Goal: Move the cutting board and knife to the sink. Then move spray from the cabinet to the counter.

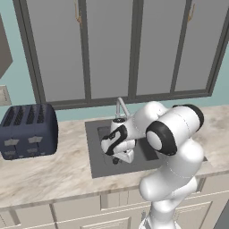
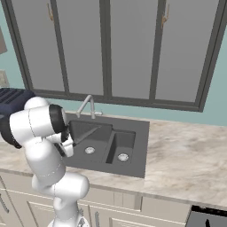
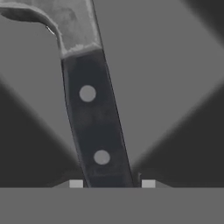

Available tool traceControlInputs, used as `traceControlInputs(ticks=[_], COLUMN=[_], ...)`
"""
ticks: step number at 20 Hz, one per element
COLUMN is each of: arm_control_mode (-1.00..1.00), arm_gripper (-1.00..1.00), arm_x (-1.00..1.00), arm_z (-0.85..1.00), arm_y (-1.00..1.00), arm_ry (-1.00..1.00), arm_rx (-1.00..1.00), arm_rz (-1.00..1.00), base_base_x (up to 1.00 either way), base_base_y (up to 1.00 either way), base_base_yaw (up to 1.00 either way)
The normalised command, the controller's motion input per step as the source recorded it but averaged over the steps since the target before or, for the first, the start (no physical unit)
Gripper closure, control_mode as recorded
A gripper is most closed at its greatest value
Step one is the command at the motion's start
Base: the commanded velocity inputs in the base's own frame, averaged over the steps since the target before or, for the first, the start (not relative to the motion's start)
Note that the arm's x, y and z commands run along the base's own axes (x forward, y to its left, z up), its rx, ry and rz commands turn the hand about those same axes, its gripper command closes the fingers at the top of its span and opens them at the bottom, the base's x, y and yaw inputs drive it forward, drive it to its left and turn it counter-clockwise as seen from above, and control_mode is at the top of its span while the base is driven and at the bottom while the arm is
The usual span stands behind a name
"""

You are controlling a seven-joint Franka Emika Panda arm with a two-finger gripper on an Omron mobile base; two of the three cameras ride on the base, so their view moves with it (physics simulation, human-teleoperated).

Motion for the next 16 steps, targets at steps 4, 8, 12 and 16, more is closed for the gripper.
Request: traceControlInputs(ticks=[4,8,12,16], arm_control_mode=[-1.00,-1.00,-1.00,-1.00], arm_gripper=[1.00,1.00,1.00,1.00], arm_x=[0.21,0.32,0.32,0.35], arm_z=[-0.05,0.00,0.00,-0.04], arm_y=[0.04,0.17,0.20,0.23], arm_ry=[0.00,0.00,0.00,0.01], arm_rx=[0.03,0.00,0.00,0.00], arm_rz=[-0.23,-0.15,-0.13,-0.10], base_base_x=[0.00,0.00,0.00,0.00], base_base_y=[0.00,0.00,0.00,0.00], base_base_yaw=[0.00,0.00,0.00,0.00])
